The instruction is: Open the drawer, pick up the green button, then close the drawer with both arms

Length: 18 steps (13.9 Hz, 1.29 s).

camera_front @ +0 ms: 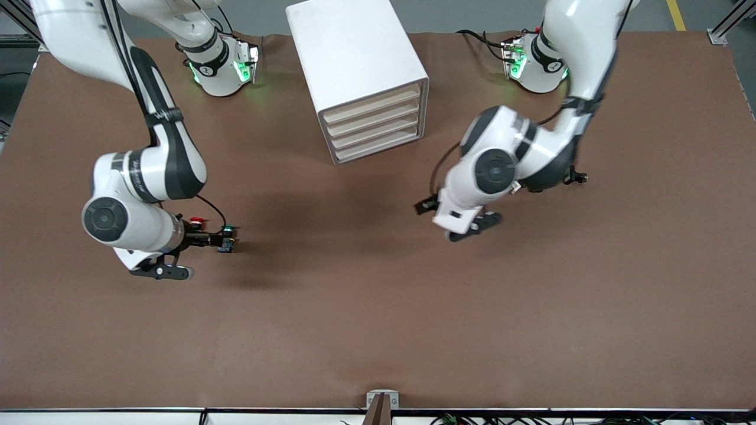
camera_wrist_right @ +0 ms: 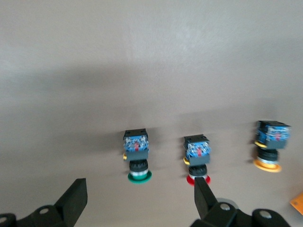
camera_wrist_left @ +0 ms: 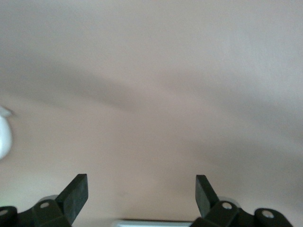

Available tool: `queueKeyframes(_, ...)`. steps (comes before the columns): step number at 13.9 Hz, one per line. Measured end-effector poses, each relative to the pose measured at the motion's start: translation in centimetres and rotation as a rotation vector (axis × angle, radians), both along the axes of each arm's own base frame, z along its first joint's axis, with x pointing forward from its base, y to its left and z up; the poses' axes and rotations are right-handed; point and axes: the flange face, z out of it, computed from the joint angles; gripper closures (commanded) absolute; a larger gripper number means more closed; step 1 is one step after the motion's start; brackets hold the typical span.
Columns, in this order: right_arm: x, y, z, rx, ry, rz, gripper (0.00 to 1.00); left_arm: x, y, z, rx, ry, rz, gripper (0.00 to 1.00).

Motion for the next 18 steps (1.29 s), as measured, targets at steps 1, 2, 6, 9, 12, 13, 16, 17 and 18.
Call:
queueKeyframes(1,-0.1,0.0,1.8,0.002,-0.014,0.0,0.0,1.1,2.9,2.1,0.015,-0.029,-0.014,0.0)
queueKeyframes(2,-0.3,-0.1,3.4,0.005,-0.025,0.002,0.0,2.0,5.6,4.0,0.039,-0.058,-0.017,0.0)
queueKeyframes(6,-1.4,-1.1,10.3,0.013,-0.028,0.032,0.0,3.8,14.5,10.2,0.093,-0.127,-0.004,0.0)
queueKeyframes(9,-1.7,-2.9,15.5,0.022,-0.029,0.069,0.0,5.0,21.0,15.4,0.097,-0.155,0.053,0.0)
queueKeyframes(12,-1.7,-5.3,18.8,0.03,-0.036,0.088,0.0,5.2,27.3,20.4,0.099,-0.149,0.083,0.0)
queueKeyframes(13,-1.8,-6.1,20.0,0.032,-0.052,0.09,0.0,5.1,29.0,21.4,0.097,-0.149,0.069,0.0)
queueKeyframes(16,-3.4,-8.1,23.9,0.035,-0.11,0.084,0.0,4.5,34.3,23.3,0.089,-0.153,0.022,0.0)
queueKeyframes(17,-4.3,-8.7,24.9,0.035,-0.137,0.077,0.0,4.1,35.7,24.1,0.089,-0.161,0.021,0.0)
queueKeyframes(18,-5.2,-9.1,25.6,0.038,-0.165,0.073,0.0,3.5,36.5,24.9,0.09,-0.16,0.017,0.0)
